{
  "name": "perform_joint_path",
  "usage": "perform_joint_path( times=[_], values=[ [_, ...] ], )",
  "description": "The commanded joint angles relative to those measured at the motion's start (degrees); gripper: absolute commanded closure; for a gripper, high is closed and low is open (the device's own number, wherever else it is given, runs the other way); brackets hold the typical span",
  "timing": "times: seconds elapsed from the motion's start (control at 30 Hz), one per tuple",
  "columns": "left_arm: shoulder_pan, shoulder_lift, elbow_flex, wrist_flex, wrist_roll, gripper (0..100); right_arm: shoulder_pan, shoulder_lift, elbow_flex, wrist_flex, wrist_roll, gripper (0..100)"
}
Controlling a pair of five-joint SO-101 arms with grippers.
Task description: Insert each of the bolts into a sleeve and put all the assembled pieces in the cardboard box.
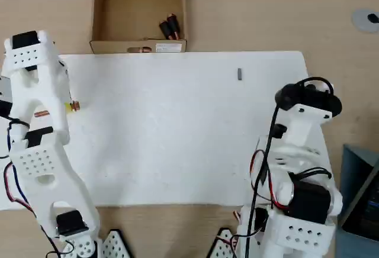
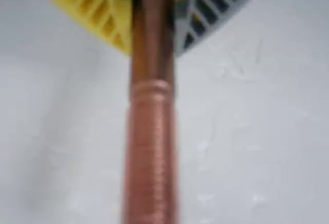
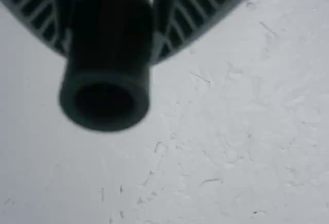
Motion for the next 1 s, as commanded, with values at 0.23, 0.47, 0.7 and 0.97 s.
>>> perform_joint_path(
  times=[0.23,0.47,0.7,0.97],
  values=[
    [1.0,0.9,-1.3,0.8,4.2,99,0.7,-0.5,-2.2,-0.8,0.3,98.9],
    [1.0,3.6,-1.4,0.8,4.2,88,0.7,-0.5,-2.2,-0.8,0.2,98.9],
    [1.1,3.4,-1.4,0.8,1.8,75,0.7,-0.5,-2.2,-0.8,0.2,98.9],
    [0.8,2.8,-1.5,0.9,-11.0,75,0.7,-0.5,-2.2,-0.9,0.1,98.9]
  ],
)
